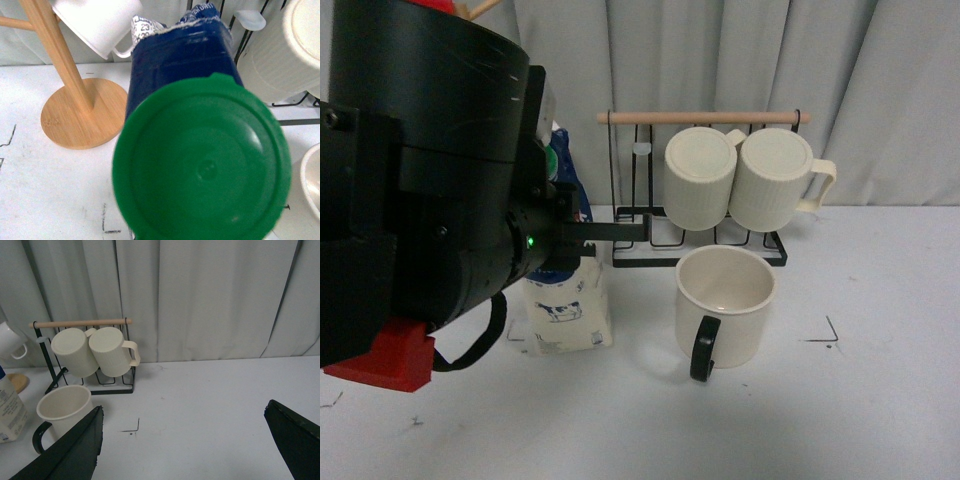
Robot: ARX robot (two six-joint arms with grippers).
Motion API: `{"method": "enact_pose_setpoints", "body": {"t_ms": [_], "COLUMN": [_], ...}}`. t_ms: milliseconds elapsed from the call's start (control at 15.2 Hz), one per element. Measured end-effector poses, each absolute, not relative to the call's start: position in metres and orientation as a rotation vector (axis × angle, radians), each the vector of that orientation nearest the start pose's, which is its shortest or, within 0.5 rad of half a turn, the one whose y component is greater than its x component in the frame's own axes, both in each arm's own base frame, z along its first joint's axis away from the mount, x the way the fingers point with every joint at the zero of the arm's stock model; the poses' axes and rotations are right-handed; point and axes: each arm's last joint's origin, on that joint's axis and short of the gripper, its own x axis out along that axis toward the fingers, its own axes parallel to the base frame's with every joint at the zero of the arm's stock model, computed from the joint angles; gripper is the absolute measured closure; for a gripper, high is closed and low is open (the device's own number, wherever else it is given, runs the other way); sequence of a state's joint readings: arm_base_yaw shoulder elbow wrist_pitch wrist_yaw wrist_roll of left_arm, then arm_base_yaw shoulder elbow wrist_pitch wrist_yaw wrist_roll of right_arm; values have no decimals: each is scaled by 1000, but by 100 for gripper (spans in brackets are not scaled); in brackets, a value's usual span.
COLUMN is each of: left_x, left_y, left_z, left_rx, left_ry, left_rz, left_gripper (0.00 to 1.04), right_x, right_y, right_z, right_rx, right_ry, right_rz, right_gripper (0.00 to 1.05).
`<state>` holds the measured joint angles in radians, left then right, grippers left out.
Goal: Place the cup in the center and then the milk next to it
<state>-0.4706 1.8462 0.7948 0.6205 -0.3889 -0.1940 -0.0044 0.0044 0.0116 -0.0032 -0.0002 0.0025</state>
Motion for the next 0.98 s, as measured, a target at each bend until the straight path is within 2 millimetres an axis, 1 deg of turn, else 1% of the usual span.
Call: {"method": "enact_pose_setpoints", "body": {"t_ms": [131,393,525,721,787,852,918,984], "left_x": [317,318,319,317,312,300,292,280], "left_y": [-158,-169,-174,-177,-177,-175,-173,-168], "left_z": [128,125,129,134,137,143,146,149], "left_rx": [-6,1,-8,3,8,13,15,32], "left_ry": [412,399,381,370,368,372,360,341], "left_rz": [-56,-58,-76,-99,-119,-155,-185,-230], "left_gripper": [102,102,77,50,39,23,14,5], "right_x": [97,97,97,97,97,97,97,97], "right_y": [0,0,0,0,0,0,0,0], "right_z": [167,167,167,167,167,167,167,167], "right_rx": [2,2,2,2,2,2,2,2], "right_ry": [-4,-4,-4,-4,-4,-4,-4,-4], "right_rz": [-4,-4,-4,-4,-4,-5,-4,-4], "right_gripper": [6,6,6,6,6,6,6,6]}}
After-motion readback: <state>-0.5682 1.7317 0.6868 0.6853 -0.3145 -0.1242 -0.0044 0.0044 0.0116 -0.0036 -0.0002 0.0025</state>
